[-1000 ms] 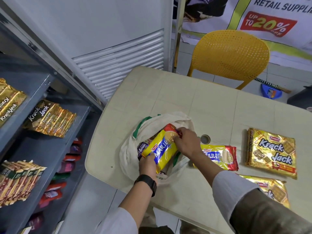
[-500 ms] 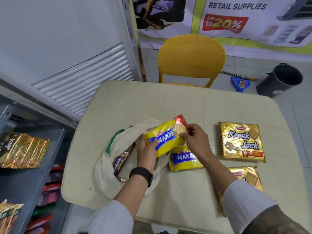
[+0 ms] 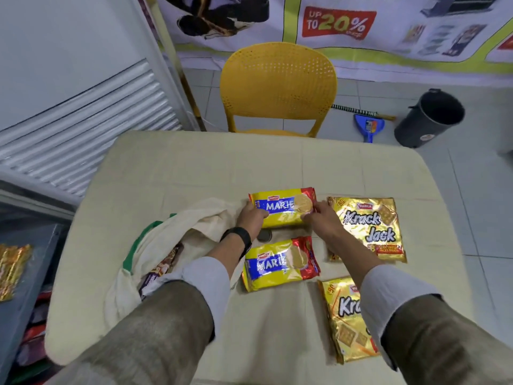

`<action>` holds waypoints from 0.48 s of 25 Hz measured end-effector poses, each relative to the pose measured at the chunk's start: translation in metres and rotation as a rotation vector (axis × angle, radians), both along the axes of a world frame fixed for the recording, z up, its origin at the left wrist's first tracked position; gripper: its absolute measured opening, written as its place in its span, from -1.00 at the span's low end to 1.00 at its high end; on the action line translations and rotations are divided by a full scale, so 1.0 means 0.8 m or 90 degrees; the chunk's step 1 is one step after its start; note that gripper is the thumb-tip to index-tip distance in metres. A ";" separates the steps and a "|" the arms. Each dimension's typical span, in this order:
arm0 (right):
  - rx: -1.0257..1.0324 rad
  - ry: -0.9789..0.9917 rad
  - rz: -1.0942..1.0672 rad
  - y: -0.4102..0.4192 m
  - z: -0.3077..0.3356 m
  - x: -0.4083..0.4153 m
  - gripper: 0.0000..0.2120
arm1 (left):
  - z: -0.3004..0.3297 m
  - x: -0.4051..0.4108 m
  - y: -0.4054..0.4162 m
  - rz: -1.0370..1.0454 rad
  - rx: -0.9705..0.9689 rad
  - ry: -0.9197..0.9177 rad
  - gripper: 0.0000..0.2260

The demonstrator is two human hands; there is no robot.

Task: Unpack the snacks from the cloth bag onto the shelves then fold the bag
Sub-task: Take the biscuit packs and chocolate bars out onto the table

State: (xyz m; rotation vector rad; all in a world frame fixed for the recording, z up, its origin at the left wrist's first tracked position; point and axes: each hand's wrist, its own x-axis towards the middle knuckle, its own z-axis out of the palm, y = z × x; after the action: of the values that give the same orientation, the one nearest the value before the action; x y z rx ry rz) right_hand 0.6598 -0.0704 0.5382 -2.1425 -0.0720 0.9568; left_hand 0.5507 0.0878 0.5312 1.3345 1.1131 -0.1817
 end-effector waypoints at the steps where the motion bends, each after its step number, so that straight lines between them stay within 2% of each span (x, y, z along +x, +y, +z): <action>1: -0.022 -0.047 0.031 0.003 0.006 -0.006 -0.66 | 0.012 -0.014 0.000 -0.033 0.021 -0.011 -0.51; 4: -0.104 -0.286 0.104 0.033 0.033 -0.058 -0.52 | 0.050 -0.094 0.007 -0.083 0.216 -0.068 -0.44; 7: 0.031 -0.365 0.254 0.090 0.053 -0.163 -0.59 | 0.061 -0.251 0.050 -0.021 0.467 -0.071 -0.56; 9: 0.075 -0.396 0.405 0.120 0.048 -0.230 -0.66 | 0.037 -0.358 0.094 0.008 0.573 0.040 -0.59; 12: 0.052 -0.406 0.590 0.157 0.029 -0.310 -0.64 | -0.016 -0.456 0.158 -0.059 0.516 0.235 -0.51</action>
State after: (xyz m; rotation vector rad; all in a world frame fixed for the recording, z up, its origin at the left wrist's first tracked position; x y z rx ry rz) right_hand 0.4120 0.0555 0.5617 -2.2463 -1.4782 0.6536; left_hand 0.1859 0.2138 0.5182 2.1334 1.5185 -0.0367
